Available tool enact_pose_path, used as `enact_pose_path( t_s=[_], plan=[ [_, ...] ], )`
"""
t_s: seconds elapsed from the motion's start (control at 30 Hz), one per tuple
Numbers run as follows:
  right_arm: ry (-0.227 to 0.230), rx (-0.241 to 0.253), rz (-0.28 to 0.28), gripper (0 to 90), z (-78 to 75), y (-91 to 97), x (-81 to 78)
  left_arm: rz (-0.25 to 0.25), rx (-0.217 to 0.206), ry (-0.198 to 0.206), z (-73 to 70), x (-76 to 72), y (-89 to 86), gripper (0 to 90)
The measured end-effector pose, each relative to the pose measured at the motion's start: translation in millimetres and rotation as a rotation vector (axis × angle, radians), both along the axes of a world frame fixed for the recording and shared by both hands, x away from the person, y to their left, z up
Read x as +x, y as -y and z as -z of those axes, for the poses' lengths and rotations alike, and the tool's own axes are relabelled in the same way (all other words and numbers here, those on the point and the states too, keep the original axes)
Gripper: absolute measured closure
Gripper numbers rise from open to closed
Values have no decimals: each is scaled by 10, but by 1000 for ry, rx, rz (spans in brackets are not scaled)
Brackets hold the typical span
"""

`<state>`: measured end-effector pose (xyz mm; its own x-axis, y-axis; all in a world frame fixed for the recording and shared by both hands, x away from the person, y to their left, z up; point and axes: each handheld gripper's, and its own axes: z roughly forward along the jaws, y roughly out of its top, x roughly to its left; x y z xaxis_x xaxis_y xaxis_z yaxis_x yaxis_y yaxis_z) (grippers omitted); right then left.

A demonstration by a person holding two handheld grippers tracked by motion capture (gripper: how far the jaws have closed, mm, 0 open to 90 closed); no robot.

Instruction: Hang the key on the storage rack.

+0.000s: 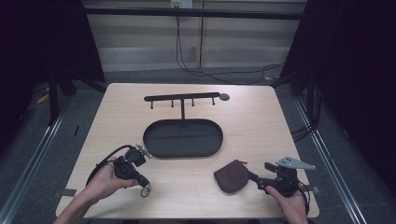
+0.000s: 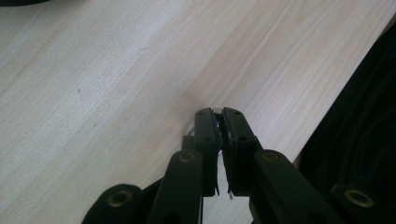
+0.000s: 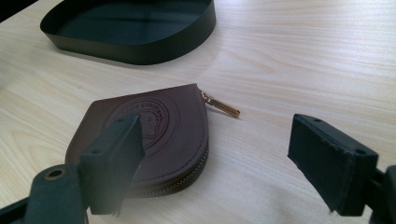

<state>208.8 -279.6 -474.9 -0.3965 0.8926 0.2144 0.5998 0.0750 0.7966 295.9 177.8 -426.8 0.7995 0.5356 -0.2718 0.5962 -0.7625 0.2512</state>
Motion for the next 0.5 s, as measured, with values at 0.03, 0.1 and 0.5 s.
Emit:
enact_pose_path(
  t_s=[0.03, 0.1, 0.5],
  plan=[
    [1, -1, 0, 175, 0, 0, 0, 5, 1, 13, -43, 15, -1, 855],
    [1, -1, 0, 175, -1, 1, -1, -2, -3, 28, -65, 19, 0, 855],
    [-13, -15, -10, 175, 8, -10, 6, -28, 83, 66, -271, 82, 47, 855]
  ],
)
